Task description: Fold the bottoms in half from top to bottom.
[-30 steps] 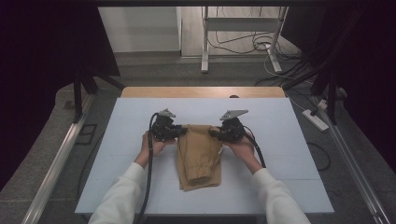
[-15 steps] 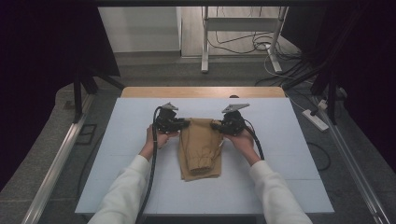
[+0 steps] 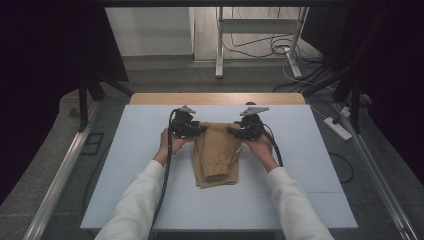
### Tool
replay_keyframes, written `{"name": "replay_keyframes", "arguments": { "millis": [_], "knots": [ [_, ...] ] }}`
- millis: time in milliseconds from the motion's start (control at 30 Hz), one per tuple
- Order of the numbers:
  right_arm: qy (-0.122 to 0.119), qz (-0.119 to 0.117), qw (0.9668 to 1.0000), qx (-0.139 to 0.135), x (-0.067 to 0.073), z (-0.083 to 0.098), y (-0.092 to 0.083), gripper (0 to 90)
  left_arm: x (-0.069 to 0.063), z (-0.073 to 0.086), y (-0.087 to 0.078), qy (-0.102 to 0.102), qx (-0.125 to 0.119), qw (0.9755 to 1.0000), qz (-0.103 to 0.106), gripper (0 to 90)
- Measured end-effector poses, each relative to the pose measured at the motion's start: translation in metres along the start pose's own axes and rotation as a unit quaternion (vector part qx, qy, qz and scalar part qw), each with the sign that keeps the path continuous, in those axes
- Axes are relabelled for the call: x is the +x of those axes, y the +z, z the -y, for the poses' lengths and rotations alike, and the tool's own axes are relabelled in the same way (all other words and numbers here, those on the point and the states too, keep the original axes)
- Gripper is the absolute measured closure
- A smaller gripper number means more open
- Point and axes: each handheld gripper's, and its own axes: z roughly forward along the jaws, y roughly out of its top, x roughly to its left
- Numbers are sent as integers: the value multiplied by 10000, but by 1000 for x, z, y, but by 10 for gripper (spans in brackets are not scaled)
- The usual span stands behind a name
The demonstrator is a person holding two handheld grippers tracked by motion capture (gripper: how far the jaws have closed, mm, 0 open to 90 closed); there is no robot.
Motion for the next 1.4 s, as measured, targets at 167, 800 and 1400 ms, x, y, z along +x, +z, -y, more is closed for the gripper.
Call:
{"name": "replay_keyframes", "arguments": {
  "millis": [167, 800, 1400],
  "knots": [
    [118, -125, 9998, -103, -2, -3, -7, 371, -3, 0, -11, 93, -74, 9999, 32, 361],
    [-199, -739, 9968, 210, 16, 4, -27, 369, -13, 10, -28, 307, 99, 9993, 193, 342],
    [-338, -807, 9953, 403, 33, 20, -57, 369, -29, 55, -70, 265, 78, 9994, 230, 330]
  ]
}}
